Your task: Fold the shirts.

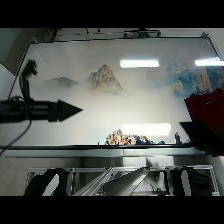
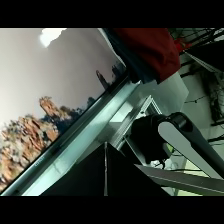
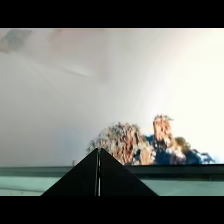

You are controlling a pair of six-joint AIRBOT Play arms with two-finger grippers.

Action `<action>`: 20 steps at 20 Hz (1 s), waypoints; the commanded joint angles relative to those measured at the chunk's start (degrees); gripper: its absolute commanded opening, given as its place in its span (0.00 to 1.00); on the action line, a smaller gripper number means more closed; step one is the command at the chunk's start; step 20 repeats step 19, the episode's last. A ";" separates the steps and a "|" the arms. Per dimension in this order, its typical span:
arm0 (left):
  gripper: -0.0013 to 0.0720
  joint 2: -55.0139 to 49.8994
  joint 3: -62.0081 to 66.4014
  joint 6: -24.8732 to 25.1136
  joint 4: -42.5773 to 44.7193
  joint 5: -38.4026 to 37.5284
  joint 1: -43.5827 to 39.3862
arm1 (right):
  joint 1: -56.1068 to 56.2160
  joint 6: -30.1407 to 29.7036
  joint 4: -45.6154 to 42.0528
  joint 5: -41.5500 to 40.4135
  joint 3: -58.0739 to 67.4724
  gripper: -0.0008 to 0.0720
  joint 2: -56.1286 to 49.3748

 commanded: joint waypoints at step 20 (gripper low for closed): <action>0.04 12.28 -18.38 1.70 -0.26 5.60 -3.65 | 4.76 1.03 0.50 -0.46 -9.66 0.05 6.19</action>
